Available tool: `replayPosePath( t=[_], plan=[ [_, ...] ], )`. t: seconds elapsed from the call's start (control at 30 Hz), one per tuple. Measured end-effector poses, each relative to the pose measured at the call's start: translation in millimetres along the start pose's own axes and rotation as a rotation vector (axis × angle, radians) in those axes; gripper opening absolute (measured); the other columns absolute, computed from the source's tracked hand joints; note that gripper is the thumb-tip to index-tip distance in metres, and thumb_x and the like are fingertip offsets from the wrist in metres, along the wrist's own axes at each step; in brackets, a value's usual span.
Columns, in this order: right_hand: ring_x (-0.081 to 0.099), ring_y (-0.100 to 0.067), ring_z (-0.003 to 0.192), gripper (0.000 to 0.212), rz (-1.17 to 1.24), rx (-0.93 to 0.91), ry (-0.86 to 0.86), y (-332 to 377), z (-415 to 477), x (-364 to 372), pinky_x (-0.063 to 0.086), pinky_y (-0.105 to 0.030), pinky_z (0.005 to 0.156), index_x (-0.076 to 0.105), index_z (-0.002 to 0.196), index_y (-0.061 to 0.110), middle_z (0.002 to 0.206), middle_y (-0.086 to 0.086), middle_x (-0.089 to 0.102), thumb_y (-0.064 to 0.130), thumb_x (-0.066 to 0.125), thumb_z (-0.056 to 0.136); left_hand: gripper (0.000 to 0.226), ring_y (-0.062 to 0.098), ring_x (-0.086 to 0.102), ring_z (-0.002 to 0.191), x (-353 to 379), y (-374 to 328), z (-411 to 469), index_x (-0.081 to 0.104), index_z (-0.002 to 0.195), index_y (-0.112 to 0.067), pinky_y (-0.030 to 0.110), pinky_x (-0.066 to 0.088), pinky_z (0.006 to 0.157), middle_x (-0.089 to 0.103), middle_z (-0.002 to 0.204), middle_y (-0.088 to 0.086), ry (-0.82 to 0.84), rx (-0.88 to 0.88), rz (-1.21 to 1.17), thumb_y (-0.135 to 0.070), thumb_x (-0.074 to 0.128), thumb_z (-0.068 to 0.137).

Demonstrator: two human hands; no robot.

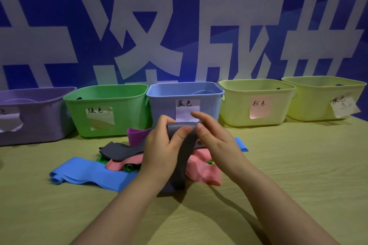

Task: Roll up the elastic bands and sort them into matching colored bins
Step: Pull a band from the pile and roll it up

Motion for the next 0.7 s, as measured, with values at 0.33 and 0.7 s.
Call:
replayPosePath(
  t=[0.33,0.7],
  plan=[
    [0.041,-0.003,0.128,0.063,0.15,0.137,0.107,-11,-7,21,0.033,-0.031,0.111,0.027,0.143,0.027,0.134,0.01,0.047,0.005,0.053,0.09,0.02,-0.005,0.05,0.066,4,9,3,0.038,0.082,-0.031,0.009,0.039,0.059,0.051,0.075,-0.013,0.028,-0.049,-0.048,-0.026,0.056,0.087],
    [0.041,-0.004,0.128,0.074,0.382,0.122,0.251,-4,-12,30,0.034,-0.02,0.106,0.028,0.132,0.043,0.137,0.01,0.044,-0.002,0.056,0.079,0.018,-0.014,0.054,0.072,7,3,2,0.039,0.089,-0.03,0.008,0.044,0.063,0.053,0.087,-0.01,0.085,-0.069,-0.224,-0.032,0.054,0.079]
  ],
)
Point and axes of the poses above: each hand's wrist, its own z-axis towards the middle knuckle, its own x-axis out of the palm, y = z × x, the point moved 8 cm from there along z, towards the middle knuckle
